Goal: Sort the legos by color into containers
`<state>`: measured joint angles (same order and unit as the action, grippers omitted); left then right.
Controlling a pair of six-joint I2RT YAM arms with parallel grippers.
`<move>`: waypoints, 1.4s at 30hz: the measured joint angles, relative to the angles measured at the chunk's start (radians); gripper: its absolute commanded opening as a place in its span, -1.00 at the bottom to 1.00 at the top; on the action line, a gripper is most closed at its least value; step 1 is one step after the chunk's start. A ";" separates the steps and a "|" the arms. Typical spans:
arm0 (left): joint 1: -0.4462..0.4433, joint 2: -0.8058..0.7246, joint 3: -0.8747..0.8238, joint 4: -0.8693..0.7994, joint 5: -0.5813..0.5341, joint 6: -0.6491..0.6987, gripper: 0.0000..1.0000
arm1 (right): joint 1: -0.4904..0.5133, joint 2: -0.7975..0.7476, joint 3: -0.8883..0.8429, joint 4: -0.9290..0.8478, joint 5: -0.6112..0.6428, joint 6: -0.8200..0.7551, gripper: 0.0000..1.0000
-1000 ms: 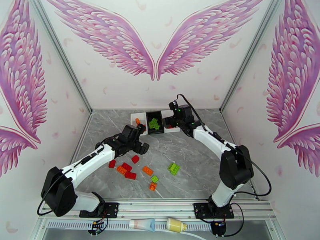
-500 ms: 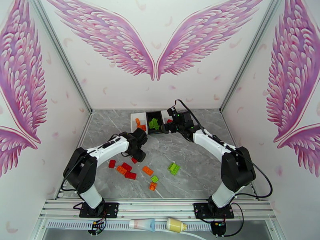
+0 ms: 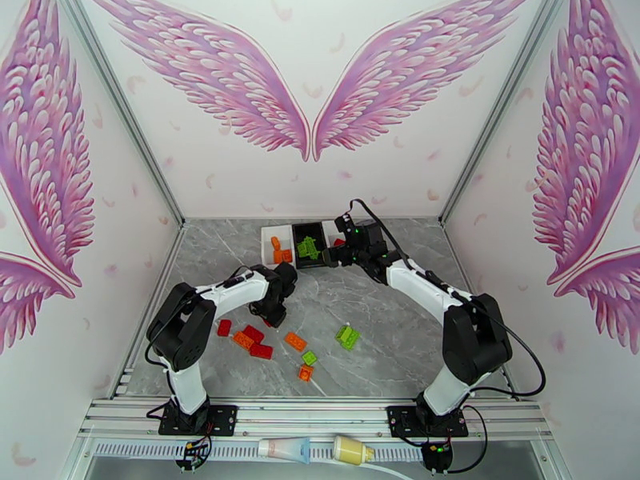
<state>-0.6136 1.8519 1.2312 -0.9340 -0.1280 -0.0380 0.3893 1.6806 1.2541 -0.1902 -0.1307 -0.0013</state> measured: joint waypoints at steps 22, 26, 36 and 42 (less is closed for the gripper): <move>-0.004 -0.104 0.064 0.600 0.051 -0.051 -0.28 | -0.029 -0.232 -0.169 0.083 0.124 0.058 0.80; -0.004 -0.016 0.177 0.753 0.052 -0.052 -0.27 | -0.043 -0.284 -0.187 0.082 0.139 0.057 0.80; -0.002 0.279 0.484 0.856 0.083 -0.070 -0.24 | -0.053 -0.332 -0.190 0.082 0.146 0.056 0.79; 0.005 0.467 0.738 0.776 0.125 -0.076 -0.21 | -0.053 -0.332 -0.196 0.080 0.145 0.056 0.80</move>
<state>-0.6090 2.3192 1.9690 -0.1581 -0.0029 -0.1139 0.3363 1.3483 1.0576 -0.1097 0.0143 0.0551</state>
